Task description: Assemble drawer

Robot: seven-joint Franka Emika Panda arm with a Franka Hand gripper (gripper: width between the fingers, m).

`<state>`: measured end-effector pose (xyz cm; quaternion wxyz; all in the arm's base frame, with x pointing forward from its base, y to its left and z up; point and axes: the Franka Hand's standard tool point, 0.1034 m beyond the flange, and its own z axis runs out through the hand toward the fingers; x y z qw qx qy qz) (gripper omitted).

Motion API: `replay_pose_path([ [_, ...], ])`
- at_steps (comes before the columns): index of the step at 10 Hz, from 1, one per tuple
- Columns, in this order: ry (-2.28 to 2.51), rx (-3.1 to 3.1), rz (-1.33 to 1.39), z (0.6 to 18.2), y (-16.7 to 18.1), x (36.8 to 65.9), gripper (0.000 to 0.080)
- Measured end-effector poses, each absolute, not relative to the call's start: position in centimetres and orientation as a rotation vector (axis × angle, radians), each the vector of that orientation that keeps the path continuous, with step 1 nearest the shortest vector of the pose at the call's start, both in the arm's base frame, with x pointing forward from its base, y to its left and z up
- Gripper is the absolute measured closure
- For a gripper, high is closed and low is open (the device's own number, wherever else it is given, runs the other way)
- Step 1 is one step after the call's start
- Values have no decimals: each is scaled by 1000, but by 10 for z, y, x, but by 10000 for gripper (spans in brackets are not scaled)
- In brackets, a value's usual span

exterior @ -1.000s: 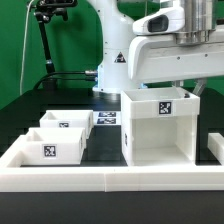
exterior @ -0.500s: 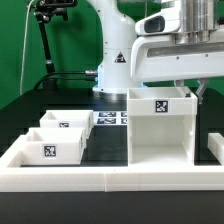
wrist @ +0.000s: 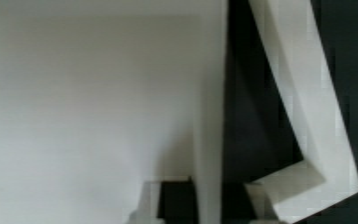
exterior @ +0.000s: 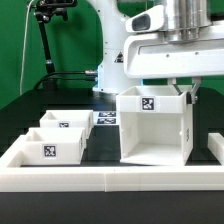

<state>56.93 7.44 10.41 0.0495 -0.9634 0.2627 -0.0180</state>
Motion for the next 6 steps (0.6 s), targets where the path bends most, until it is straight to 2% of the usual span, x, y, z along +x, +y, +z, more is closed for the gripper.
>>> replay_pose_path([
  [6,1227,-2745,-9,104,83,569,761],
])
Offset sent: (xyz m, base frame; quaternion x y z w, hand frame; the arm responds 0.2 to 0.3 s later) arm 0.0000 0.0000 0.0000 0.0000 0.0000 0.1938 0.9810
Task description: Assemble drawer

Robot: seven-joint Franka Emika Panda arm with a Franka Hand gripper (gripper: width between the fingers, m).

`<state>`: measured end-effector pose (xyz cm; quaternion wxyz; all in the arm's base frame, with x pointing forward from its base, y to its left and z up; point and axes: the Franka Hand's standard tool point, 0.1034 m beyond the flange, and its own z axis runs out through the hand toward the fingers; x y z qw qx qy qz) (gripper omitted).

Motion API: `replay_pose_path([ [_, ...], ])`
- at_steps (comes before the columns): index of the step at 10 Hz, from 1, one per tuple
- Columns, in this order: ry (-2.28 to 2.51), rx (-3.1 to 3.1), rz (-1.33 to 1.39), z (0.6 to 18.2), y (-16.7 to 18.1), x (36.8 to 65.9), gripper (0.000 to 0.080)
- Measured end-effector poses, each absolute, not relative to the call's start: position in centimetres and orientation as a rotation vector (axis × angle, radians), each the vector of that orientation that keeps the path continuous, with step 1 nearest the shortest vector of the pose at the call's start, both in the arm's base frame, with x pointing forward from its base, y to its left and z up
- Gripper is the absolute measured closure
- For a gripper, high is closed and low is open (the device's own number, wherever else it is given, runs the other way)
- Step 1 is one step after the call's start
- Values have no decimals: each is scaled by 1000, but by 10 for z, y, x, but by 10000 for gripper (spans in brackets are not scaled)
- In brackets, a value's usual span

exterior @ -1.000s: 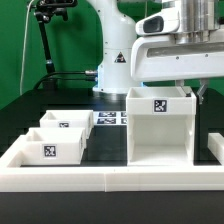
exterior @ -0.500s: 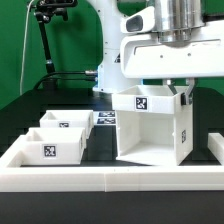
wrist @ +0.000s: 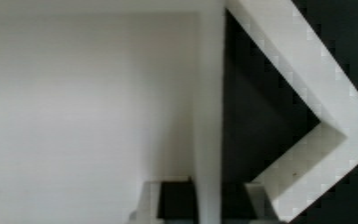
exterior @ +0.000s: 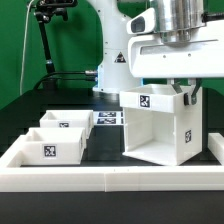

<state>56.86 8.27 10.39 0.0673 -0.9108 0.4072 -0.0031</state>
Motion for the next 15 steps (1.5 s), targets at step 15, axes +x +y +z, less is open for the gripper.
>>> replay_pose_path([
  [15,1988,-2160,128,102,94,625,761],
])
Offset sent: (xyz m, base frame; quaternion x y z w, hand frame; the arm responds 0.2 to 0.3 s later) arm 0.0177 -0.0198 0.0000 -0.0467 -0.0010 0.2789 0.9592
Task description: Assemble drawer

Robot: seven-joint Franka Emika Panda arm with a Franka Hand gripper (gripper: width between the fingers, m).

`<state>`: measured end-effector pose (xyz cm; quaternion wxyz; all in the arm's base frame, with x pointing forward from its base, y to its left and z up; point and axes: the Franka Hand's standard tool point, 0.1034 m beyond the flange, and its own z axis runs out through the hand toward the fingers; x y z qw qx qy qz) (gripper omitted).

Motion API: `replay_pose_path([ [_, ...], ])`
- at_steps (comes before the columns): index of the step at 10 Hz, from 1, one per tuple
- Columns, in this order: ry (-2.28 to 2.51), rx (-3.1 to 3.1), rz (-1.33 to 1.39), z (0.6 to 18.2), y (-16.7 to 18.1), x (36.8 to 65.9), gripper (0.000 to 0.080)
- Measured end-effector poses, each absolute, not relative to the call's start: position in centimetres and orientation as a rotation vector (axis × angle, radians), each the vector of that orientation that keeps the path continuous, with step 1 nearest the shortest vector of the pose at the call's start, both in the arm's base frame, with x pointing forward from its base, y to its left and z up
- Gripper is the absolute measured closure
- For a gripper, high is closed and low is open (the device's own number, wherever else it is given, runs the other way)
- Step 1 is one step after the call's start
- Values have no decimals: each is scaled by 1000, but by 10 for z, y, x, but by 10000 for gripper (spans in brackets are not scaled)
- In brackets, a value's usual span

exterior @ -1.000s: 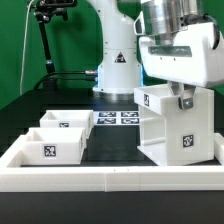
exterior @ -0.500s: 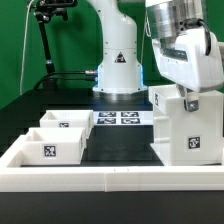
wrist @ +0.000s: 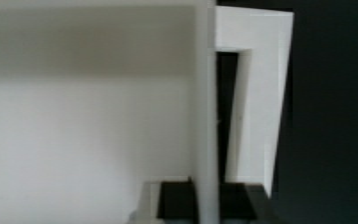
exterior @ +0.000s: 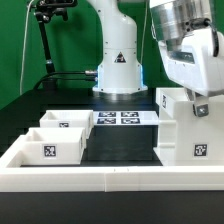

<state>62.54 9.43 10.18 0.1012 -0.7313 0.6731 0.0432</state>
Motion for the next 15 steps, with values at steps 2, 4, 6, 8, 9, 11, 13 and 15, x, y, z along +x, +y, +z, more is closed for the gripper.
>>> replay_pose_path([
  [2,1990,-2153,111,105,100,636,761],
  [4,1991,-2155,105,106,100,637,761],
  [6,1966,-2175,101,106,98,638,761],
  [8,1967,-2174,101,106,98,638,761],
  [9,1967,-2174,101,106,98,638,761],
  [11,1983,-2139,82,105,97,640,761],
  [13,1986,-2134,84,105,96,640,761],
  [15,1984,-2134,82,105,97,640,761],
])
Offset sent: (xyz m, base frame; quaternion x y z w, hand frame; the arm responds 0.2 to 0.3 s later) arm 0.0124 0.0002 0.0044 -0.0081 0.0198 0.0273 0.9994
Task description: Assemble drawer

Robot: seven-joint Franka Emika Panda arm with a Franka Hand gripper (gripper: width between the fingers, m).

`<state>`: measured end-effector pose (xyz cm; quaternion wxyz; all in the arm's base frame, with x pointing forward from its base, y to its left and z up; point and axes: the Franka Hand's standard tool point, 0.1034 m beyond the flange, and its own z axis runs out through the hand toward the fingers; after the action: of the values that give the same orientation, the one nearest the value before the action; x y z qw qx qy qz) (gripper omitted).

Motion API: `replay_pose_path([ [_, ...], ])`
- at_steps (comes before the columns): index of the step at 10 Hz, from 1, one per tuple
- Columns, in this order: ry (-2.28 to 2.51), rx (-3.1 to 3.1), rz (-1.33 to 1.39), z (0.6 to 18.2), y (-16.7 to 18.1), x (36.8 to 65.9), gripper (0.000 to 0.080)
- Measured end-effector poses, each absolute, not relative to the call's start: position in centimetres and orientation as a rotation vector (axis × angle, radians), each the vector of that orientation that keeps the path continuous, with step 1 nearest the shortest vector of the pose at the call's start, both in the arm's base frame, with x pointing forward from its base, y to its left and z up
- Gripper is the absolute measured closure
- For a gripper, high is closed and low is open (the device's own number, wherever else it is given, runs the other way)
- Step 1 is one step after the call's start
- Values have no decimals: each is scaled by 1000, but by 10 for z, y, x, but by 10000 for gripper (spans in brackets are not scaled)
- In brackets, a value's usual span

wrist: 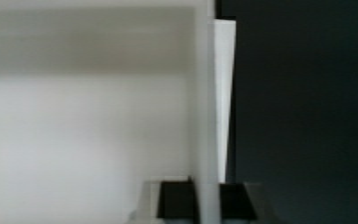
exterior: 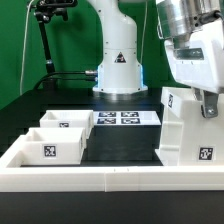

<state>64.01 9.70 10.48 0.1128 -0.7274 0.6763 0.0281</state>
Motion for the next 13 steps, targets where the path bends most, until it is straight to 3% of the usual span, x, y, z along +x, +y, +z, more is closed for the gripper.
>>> replay_pose_path([
  [2,1979,-2140,83,105,97,640,761],
  [3,1978,-2142,83,105,97,640,682],
  [4,1977,-2142,83,104,97,640,479],
  [5,1977,-2143,83,104,97,640,344],
  [6,1976,-2143,83,104,98,640,344],
  [7,1975,-2144,83,104,98,640,201],
  [9,1959,-2154,78,107,98,640,152],
  [13,1807,-2263,44,135,94,631,150],
])
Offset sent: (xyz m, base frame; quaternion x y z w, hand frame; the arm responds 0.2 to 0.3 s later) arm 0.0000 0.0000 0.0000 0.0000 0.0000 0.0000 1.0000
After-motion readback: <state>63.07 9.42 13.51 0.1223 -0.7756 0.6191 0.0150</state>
